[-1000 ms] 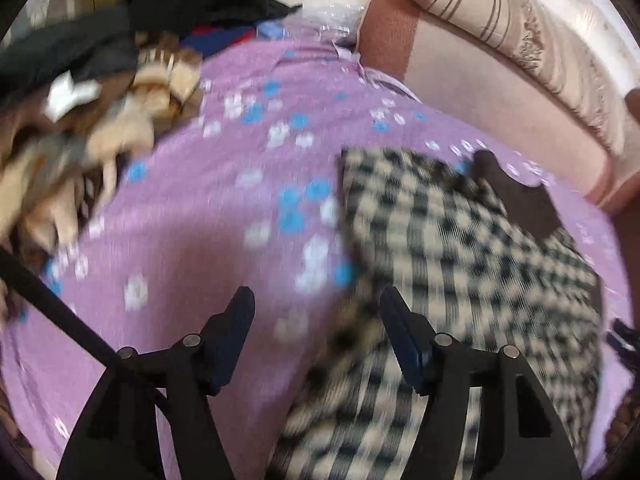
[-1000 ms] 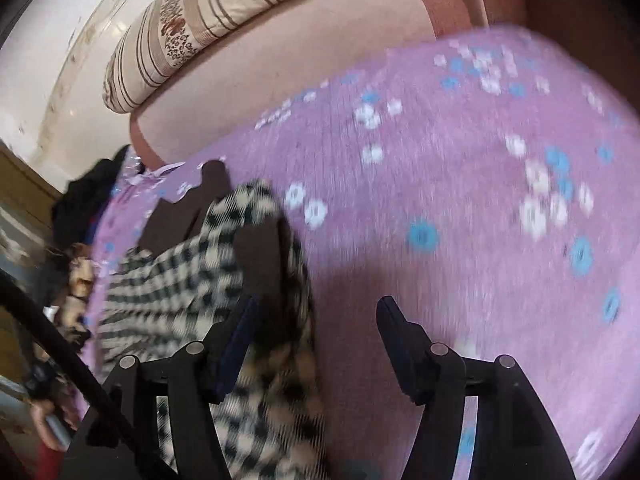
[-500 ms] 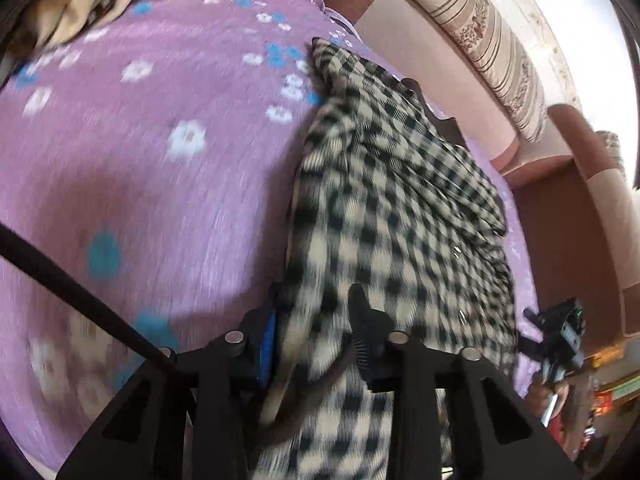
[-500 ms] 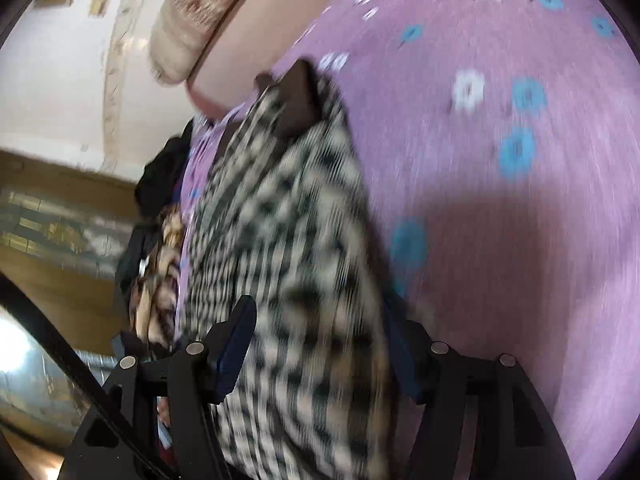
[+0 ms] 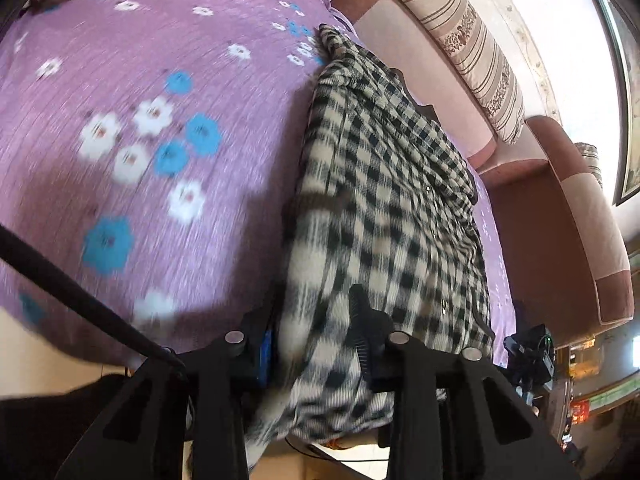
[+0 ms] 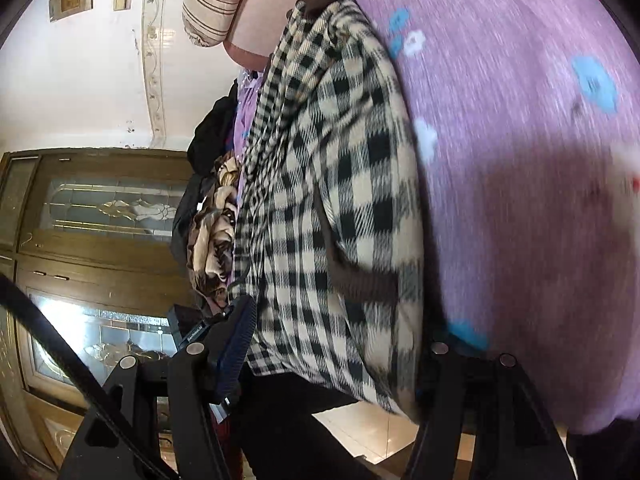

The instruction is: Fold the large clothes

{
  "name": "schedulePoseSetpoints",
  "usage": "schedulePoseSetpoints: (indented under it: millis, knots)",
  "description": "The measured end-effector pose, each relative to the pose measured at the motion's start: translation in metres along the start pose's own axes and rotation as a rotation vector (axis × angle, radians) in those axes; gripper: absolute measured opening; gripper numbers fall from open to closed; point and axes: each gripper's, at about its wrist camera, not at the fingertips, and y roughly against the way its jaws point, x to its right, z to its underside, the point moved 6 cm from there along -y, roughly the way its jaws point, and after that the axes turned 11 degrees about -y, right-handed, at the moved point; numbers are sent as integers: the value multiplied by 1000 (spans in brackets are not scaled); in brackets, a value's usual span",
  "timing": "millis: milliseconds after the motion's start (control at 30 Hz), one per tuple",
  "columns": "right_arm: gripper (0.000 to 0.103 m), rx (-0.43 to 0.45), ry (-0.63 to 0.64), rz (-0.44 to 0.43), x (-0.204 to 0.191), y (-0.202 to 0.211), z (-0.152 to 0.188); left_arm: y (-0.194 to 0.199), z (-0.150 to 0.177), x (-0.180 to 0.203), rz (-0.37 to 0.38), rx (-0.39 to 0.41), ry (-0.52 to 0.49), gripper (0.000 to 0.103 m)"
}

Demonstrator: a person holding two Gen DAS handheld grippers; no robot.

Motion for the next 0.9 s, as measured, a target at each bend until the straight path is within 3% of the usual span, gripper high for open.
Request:
schedulePoseSetpoints:
  millis: [100,233,367,533,600,633,667,700,733,900]
  knots:
    - [67,-8,-8,-2,1,-5,5,5,9,2,-19,18,-3,36]
    - [67,-22,-14,-3,4,-7,16,9,23,5,-8,18,20,52]
    - [62,-32,-11,9,4,-14,19,9,34,10,-58,8,-8,52]
    - [62,-46,43,65,2,-23,31,5,45,22,-171,-12,-82,52]
    - [52,-38,75,107,1,-28,37,5,47,22,-244,-15,-105,37]
    - [47,-29,88,130,1,-30,39,5,47,21,-297,-23,-116,21]
    - [35,-15,103,166,2,-31,39,7,47,20,-326,-26,-121,7]
    - [22,-6,111,190,2,-32,39,9,47,19,-327,-25,-115,7]
    - [17,3,118,214,2,-33,37,13,46,19,-303,-16,-96,7]
    - [9,33,139,159,-7,-14,36,46,50,26,-251,40,-75,6]
